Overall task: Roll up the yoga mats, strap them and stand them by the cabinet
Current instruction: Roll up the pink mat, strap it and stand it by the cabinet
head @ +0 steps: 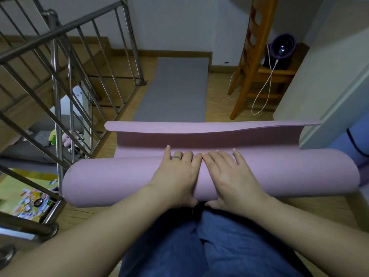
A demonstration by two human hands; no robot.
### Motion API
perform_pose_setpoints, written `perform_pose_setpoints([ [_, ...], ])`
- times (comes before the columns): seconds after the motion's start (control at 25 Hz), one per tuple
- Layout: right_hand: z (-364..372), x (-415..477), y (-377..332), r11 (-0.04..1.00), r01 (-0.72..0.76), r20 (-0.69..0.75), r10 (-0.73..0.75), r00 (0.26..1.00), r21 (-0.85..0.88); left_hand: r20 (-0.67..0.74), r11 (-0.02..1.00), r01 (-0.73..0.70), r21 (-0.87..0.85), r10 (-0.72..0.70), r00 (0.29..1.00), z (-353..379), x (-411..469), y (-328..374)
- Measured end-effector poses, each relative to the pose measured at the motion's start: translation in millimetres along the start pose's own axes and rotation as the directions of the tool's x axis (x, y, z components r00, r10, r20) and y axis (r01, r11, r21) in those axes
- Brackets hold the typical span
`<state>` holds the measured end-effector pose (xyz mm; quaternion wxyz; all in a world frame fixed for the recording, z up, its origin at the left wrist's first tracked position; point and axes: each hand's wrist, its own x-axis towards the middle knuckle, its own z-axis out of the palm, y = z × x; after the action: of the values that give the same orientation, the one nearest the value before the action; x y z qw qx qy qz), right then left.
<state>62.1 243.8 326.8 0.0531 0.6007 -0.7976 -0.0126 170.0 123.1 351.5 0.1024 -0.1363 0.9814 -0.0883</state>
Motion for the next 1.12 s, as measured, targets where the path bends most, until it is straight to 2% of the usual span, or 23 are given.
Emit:
perform_pose_setpoints([
  [0.12,-21.3,13.2,2.3,0.999,-0.008,0.135,0.002,0.991,0.043,0.069,0.993,0.011,-0.113,-0.004,0.998,-13.4,5.7,-6.7],
  [0.2,-36.3,18.6,2.1,0.997,0.029,0.226,-0.046,0.973,0.078,0.153,0.985,0.010,-0.170,0.017,0.988,-24.8,8.0,-13.8],
  [0.4,-61.6,17.1,4.1,0.979,0.072,0.443,-0.151,0.884,0.191,0.455,0.930,0.036,-0.367,0.146,0.879,-39.4,3.0,-18.0],
  [0.56,-55.9,31.8,11.2,0.951,-0.013,0.560,-0.170,0.811,0.308,0.500,0.877,0.111,-0.467,0.159,0.851,-39.5,4.9,-24.5],
  [0.64,-51.2,37.6,16.5,0.935,-0.035,0.579,-0.189,0.793,0.353,0.457,0.920,0.089,-0.382,0.104,0.883,-39.5,0.5,-22.9],
  [0.72,-47.1,41.1,19.4,0.930,-0.051,0.579,-0.182,0.795,0.363,0.328,0.978,0.026,-0.207,0.045,0.943,-38.3,-6.9,-14.0],
  [0.8,-44.7,40.6,18.6,0.941,-0.028,0.554,-0.175,0.814,0.338,0.215,0.992,-0.001,-0.129,0.029,0.976,-37.3,-15.6,-4.3],
  [0.88,-45.1,33.7,17.3,0.943,0.021,0.471,-0.185,0.862,0.332,0.175,0.990,0.011,-0.139,0.013,0.984,-36.2,-19.7,-4.1],
  [1.0,-49.3,17.7,15.1,0.954,0.094,0.263,-0.172,0.949,0.285,0.111,0.994,-0.004,-0.112,0.017,0.994,-33.2,-17.0,-13.6],
  [1.12,-49.4,9.4,14.5,0.962,0.058,0.168,-0.106,0.980,0.267,0.073,0.986,0.018,-0.165,-0.006,0.997,-30.4,-6.2,-21.5],
])
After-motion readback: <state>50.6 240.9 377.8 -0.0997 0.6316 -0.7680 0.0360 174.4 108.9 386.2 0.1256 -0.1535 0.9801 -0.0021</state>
